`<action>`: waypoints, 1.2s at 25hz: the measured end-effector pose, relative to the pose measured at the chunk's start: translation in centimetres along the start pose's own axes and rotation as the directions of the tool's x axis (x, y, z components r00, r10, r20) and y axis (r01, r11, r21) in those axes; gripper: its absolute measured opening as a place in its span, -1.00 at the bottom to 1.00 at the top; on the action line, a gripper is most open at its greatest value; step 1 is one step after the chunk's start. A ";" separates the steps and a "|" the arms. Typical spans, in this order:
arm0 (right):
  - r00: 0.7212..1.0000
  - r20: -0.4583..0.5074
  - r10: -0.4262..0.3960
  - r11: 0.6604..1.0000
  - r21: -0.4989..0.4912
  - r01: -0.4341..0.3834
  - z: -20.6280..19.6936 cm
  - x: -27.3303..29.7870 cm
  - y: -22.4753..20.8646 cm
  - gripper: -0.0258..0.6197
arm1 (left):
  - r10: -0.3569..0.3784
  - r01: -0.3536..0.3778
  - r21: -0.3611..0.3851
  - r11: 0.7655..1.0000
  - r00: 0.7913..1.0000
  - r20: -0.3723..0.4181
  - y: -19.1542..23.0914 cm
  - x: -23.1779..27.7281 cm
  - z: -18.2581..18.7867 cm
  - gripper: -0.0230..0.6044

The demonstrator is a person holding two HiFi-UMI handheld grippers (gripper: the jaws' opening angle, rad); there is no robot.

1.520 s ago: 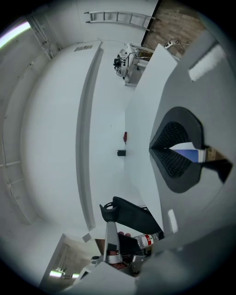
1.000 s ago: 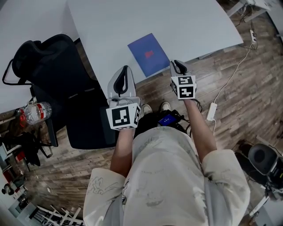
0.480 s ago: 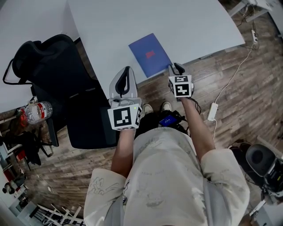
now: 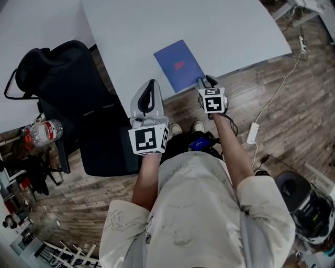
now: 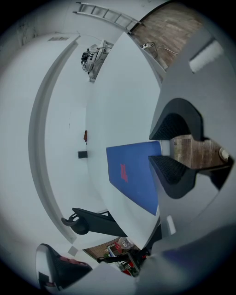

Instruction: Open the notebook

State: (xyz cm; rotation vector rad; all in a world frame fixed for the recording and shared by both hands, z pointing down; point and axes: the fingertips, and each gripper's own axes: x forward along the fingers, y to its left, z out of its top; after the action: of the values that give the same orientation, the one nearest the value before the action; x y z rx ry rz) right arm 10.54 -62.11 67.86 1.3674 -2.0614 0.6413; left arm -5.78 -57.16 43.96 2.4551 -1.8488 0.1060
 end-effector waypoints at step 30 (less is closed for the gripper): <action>0.994 0.018 -0.109 0.988 -0.105 0.110 1.2 -1.0 0.4 -0.90 | -0.003 0.003 0.000 1.000 1.000 -0.013 1.0 -0.8 0.0 -0.88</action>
State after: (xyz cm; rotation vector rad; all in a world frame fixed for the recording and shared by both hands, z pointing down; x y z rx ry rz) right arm 10.21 -62.13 66.31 1.4147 -1.9844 0.4712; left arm -6.98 -56.69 43.94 2.4513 -1.8393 0.1219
